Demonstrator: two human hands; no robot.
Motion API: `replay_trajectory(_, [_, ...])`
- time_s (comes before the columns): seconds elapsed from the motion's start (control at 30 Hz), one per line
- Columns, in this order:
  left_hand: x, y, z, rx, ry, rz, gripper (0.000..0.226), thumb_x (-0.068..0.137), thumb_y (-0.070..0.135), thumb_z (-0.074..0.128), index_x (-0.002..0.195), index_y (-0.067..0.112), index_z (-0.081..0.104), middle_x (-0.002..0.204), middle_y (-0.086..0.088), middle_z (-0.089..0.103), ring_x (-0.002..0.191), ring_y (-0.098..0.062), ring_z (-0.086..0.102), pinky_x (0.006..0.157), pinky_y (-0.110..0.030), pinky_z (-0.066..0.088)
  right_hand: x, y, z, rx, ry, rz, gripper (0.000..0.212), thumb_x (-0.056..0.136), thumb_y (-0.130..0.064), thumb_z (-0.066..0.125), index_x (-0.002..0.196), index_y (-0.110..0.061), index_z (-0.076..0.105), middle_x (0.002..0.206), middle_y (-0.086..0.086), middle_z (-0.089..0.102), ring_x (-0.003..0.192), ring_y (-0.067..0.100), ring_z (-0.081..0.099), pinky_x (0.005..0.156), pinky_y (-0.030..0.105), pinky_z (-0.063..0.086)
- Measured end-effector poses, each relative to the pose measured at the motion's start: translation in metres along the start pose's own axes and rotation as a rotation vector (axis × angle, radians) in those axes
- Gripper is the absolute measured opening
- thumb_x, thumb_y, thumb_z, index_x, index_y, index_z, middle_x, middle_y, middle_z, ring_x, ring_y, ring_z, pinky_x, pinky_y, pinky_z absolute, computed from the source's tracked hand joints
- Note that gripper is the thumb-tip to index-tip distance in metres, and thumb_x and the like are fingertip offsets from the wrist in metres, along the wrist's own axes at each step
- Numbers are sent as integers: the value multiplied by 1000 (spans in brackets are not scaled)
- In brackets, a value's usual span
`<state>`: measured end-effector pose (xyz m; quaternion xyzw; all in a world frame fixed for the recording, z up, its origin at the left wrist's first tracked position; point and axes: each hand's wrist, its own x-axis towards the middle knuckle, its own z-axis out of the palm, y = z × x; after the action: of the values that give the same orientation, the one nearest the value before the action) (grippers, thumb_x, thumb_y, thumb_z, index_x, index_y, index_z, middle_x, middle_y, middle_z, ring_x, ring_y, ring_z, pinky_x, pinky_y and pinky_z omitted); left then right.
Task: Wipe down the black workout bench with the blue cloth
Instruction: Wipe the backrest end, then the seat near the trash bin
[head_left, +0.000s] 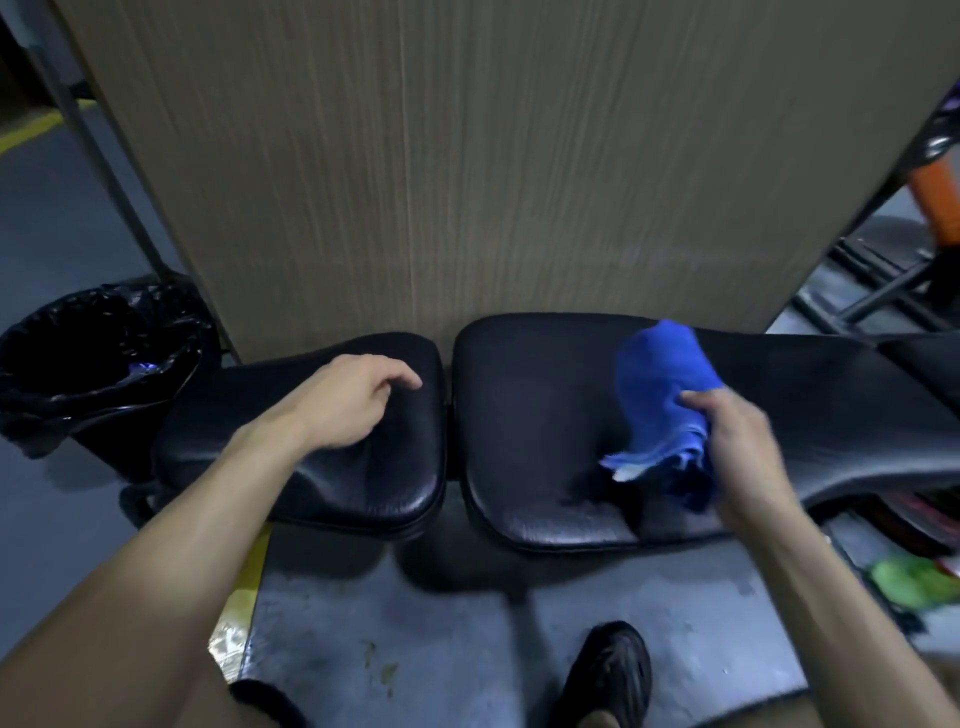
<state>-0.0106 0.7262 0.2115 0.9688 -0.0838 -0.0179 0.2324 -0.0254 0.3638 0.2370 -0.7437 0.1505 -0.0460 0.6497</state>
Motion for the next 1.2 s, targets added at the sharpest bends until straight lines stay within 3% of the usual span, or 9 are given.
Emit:
replay_trajectory(0.1, [6,0,4,42,-33,18,39,101,7,44,125,28,67,131,8,66,125,-14,58,107,-35,45,-8,11,-34,-492,135,-212,28,92,-19,52,117,-26,62,86,6,70,79,30,64,69,37,47])
replay_trajectory(0.17, [11,0,7,54,-51,21,39,101,8,45,123,30,67,130,9,66,124,-14,58,107,-36,45,-17,43,-27,-772,36,-250,47,97,-28,45,142,-17,48,127,19,63,114,37,59,93,42,44])
replay_trajectory(0.27, [15,-2,12,56,-84,19,39,100,10,45,123,34,67,130,10,66,124,-13,58,107,-38,46,-37,87,3,-1161,-254,-377,80,91,-58,16,158,-16,19,165,9,13,153,31,9,123,44,6])
replay_trajectory(0.37, [16,-2,14,65,-112,39,38,100,10,46,123,32,67,129,10,67,123,-13,59,106,-40,46,-37,83,6,-1199,-406,-470,79,87,-68,5,158,-35,11,164,-10,-2,153,13,-8,124,34,-1])
replay_trajectory(0.47, [15,-2,13,79,-132,55,36,101,11,47,123,31,67,129,11,67,123,-13,58,106,-40,45,-19,83,8,-1268,-309,-534,73,89,-72,8,156,-44,12,166,-12,-1,154,16,-7,124,39,0])
replay_trajectory(0.6, [17,-10,11,82,-108,43,35,100,10,48,123,29,68,127,9,68,122,-13,59,107,-40,46,-28,84,89,-1203,-199,-484,73,91,-67,18,157,-34,23,166,7,16,153,33,9,123,50,7])
replay_trajectory(0.8, [30,-11,17,98,-72,49,36,97,8,50,121,26,70,126,8,70,122,-17,61,105,-41,46,-41,87,113,-1152,-466,-794,62,98,-52,29,156,-30,27,164,2,23,152,27,17,122,48,18])
replay_trajectory(1.03, [25,-23,10,86,-78,17,36,100,12,47,123,32,66,129,12,65,122,-12,58,106,-40,47,95,68,71,-1245,-98,-352,69,96,-54,18,158,-24,21,165,12,19,151,35,16,120,53,16])
replay_trajectory(1.2, [34,-26,15,95,-49,30,37,97,10,48,121,32,67,126,13,66,120,-15,61,103,-41,48,-24,85,109,-1134,-553,-809,61,98,-51,25,157,-34,23,166,-2,17,154,23,10,123,45,11])
